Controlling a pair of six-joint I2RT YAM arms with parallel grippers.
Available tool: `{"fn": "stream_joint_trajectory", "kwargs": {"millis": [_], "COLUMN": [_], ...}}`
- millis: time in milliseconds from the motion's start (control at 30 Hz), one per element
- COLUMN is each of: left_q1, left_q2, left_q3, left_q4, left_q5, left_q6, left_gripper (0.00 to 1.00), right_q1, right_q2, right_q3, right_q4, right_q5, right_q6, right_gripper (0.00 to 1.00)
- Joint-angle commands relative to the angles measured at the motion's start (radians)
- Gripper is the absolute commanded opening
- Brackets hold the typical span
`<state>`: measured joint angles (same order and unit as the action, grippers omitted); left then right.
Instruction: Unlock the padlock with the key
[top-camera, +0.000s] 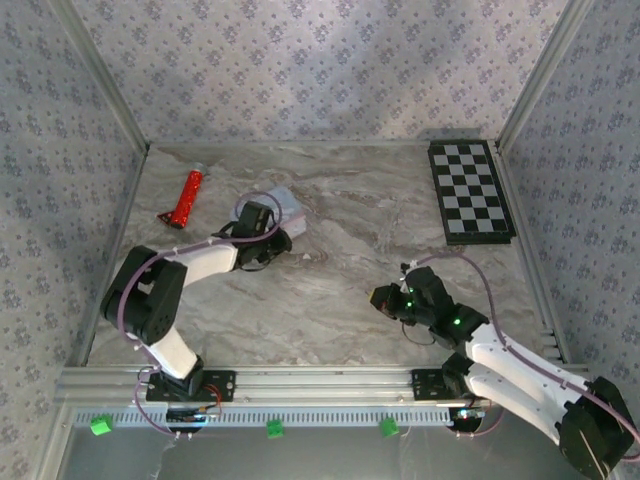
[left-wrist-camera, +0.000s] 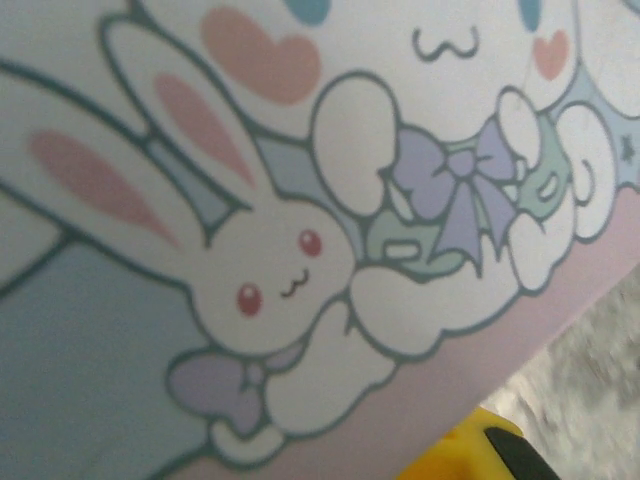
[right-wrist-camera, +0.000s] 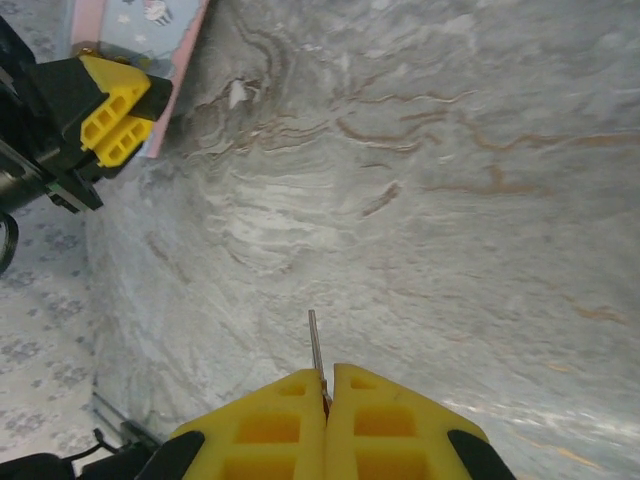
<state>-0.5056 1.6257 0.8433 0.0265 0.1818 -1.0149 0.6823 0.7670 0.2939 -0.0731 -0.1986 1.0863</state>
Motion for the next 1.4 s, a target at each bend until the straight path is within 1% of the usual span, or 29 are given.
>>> {"fn": "stream_joint_trajectory", "kwargs": {"millis": [0, 100, 233, 367, 433, 533, 667, 1000, 1167, 1267, 1367], "left_q1": [-0.041, -0.083, -0.12, -0.14, -0.147, -0.158, -0.171, -0.179, -0.179, -0.178, -0.179], "left_q2": [-0.068, -0.096, -0.123, -0.144, -0.154, -0.17, -0.195, -0.202, -0.208, -0.208, -0.205], "left_q3": [-0.028, -0.049, -0.07, -0.091, -0.104, -0.136, -0.169, -0.184, -0.187, -0.19, -0.199], "left_q4": [-0.018, -0.022, -0.013, 0.008, 0.025, 0.069, 0.103, 0.15, 0.151, 0.148, 0.179], "left_q5": [0.102, 0.108, 0.123, 0.144, 0.159, 0.187, 0.192, 0.221, 0.226, 0.229, 0.234], "left_q6": [-0.011, -0.03, -0.052, -0.082, -0.101, -0.149, -0.181, -0.189, -0.189, -0.191, -0.208], "left_gripper": [0.0, 0.0, 0.0, 0.0, 0.0, 0.0, 0.0, 0.0, 0.0, 0.0, 0.0], "right_q1": [0.029, 0.063, 0.099, 0.127, 0.13, 0.131, 0.133, 0.159, 0.155, 0.141, 0.124], "right_q2": [0.039, 0.099, 0.197, 0.293, 0.326, 0.346, 0.38, 0.583, 0.616, 0.644, 0.687], "right_q3": [-0.018, -0.021, -0.025, -0.031, -0.028, -0.012, -0.008, 0.037, 0.051, 0.044, 0.045], "right_q4": [0.136, 0.21, 0.357, 0.506, 0.549, 0.57, 0.609, 0.814, 0.831, 0.876, 0.918], "right_q5": [0.005, 0.016, 0.01, 0.005, 0.004, 0.006, 0.004, -0.069, -0.089, -0.115, -0.15], "right_q6": [0.067, 0.09, 0.116, 0.136, 0.144, 0.141, 0.142, 0.134, 0.103, 0.111, 0.12], "right_gripper": [0.0, 0.0, 0.0, 0.0, 0.0, 0.0, 0.0, 0.0, 0.0, 0.0, 0.0]}}
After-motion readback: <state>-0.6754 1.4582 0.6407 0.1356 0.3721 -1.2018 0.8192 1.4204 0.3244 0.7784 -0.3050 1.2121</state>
